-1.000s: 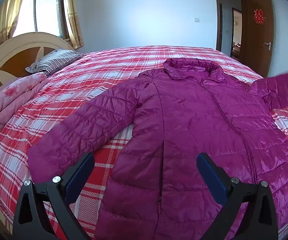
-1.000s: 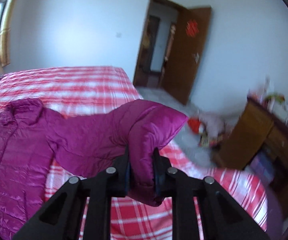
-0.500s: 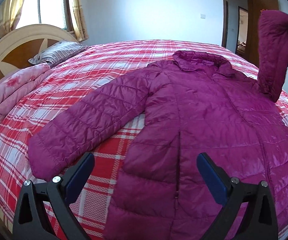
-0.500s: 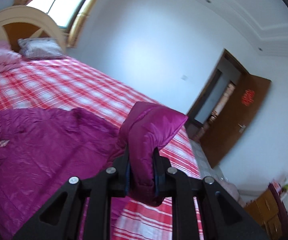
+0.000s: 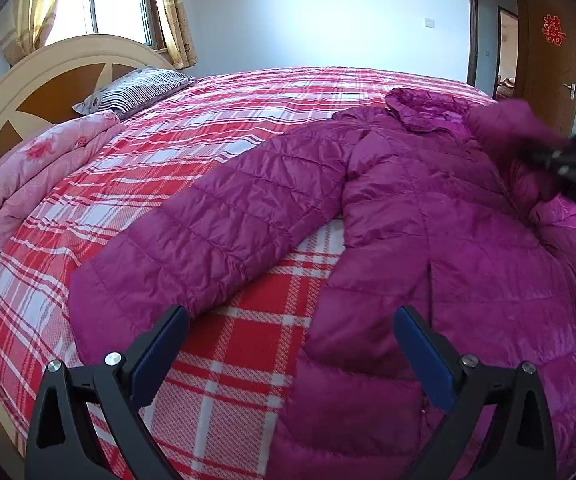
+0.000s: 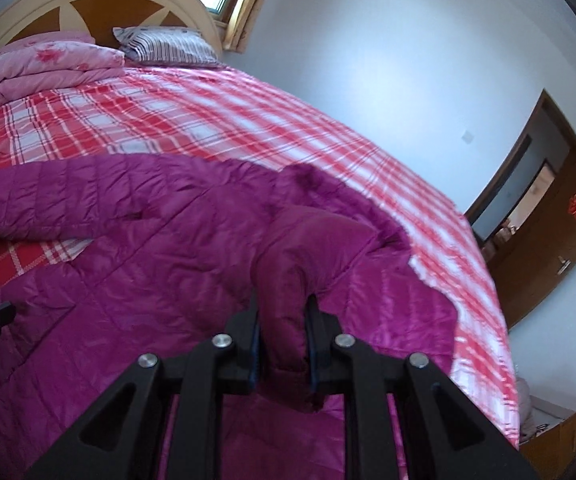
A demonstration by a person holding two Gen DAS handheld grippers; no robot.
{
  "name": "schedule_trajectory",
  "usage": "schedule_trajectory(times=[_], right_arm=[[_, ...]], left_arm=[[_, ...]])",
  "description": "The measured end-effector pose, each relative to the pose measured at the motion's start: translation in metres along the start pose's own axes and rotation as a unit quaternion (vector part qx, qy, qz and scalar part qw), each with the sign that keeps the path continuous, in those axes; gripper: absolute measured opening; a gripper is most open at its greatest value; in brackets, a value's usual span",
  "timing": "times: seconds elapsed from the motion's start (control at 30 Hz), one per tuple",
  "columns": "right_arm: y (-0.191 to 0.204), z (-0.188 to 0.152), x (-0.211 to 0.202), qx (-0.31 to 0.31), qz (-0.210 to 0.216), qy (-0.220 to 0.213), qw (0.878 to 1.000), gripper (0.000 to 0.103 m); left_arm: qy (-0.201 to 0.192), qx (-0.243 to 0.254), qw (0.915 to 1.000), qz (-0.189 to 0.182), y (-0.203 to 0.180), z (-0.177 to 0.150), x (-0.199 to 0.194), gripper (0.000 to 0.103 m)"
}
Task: Fold large clothes
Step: 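Fold the held sleeve across the jacket front with the right gripper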
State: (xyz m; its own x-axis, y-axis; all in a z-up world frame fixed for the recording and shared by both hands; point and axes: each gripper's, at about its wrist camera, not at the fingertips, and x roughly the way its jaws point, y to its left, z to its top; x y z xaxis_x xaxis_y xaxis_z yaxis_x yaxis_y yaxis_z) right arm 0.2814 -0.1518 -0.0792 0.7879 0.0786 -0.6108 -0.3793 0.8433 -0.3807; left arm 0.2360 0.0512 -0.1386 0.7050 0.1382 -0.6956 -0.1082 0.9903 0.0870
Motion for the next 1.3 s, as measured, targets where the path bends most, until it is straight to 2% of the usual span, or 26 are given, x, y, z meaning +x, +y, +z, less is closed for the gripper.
schedule_trajectory(times=[0.07, 0.13, 0.2, 0.23, 0.33, 0.47, 0.6, 0.7, 0.8, 0.83, 0.9, 1.0, 1.03, 1.13, 1.27, 1.3], right_arm=[[0.006, -0.001, 0.01, 0.011, 0.019, 0.003, 1.0, 0.029], [0.012, -0.002, 0.017, 0.022, 0.059, 0.0, 0.998, 0.063], [0.017, -0.003, 0.019, 0.031, 0.092, -0.005, 0.995, 0.078], [0.02, -0.003, 0.02, 0.034, 0.104, -0.007, 0.994, 0.079], [0.021, -0.003, 0.004, 0.042, 0.145, -0.03, 0.988, 0.08], [0.0, -0.004, -0.021, 0.073, 0.16, -0.064, 0.982, 0.081], [-0.047, -0.012, -0.032, 0.128, 0.135, -0.076, 0.98, 0.081], [-0.085, -0.019, -0.024, 0.163, 0.088, -0.068, 0.98, 0.081], [-0.125, -0.031, 0.0, 0.197, 0.022, -0.049, 0.979, 0.08], [-0.135, -0.036, 0.01, 0.206, 0.014, -0.041, 0.978, 0.074], [-0.159, -0.049, 0.041, 0.24, 0.012, -0.01, 0.971, 0.071], [-0.177, -0.07, 0.08, 0.262, 0.04, 0.035, 0.964, 0.07], [-0.182, -0.078, 0.088, 0.27, 0.039, 0.051, 0.961, 0.065], [-0.193, -0.104, 0.105, 0.299, 0.019, 0.091, 0.95, 0.063], [-0.204, -0.109, 0.091, 0.306, 0.017, 0.083, 0.948, 0.066], [-0.204, -0.105, 0.084, 0.305, 0.019, 0.078, 0.949, 0.071]], left_arm=[[-0.001, 0.002, 1.0, 0.004, -0.001, 0.005, 0.002, 0.102], [-0.005, 0.004, 1.0, 0.007, -0.001, 0.011, 0.002, 0.102], [-0.013, 0.002, 0.9998, 0.013, -0.001, 0.019, 0.001, 0.102], [-0.018, -0.001, 0.9997, 0.016, 0.001, 0.024, -0.001, 0.102], [-0.035, -0.02, 0.999, 0.02, 0.008, 0.04, -0.007, 0.102], [-0.065, -0.032, 0.9972, 0.014, 0.006, 0.066, -0.018, 0.102], [-0.088, -0.01, 0.9961, -0.002, -0.02, 0.088, -0.023, 0.102], [-0.105, 0.011, 0.9944, -0.012, -0.049, 0.099, -0.022, 0.102], [-0.109, 0.045, 0.9928, -0.02, -0.083, 0.106, -0.011, 0.102], [-0.11, 0.055, 0.9921, -0.023, -0.092, 0.107, -0.007, 0.102], [-0.106, 0.084, 0.9906, -0.016, -0.116, 0.107, 0.009, 0.102], [-0.093, 0.146, 0.9844, 0.03, -0.147, 0.099, 0.046, 0.102], [-0.083, 0.153, 0.9839, 0.043, -0.151, 0.097, 0.059, 0.102], [-0.049, 0.137, 0.9888, 0.035, -0.144, 0.093, 0.08, 0.102], [-0.052, 0.122, 0.9909, 0.022, -0.136, 0.098, 0.064, 0.102], [-0.058, 0.116, 0.9914, 0.019, -0.134, 0.1, 0.059, 0.102]])
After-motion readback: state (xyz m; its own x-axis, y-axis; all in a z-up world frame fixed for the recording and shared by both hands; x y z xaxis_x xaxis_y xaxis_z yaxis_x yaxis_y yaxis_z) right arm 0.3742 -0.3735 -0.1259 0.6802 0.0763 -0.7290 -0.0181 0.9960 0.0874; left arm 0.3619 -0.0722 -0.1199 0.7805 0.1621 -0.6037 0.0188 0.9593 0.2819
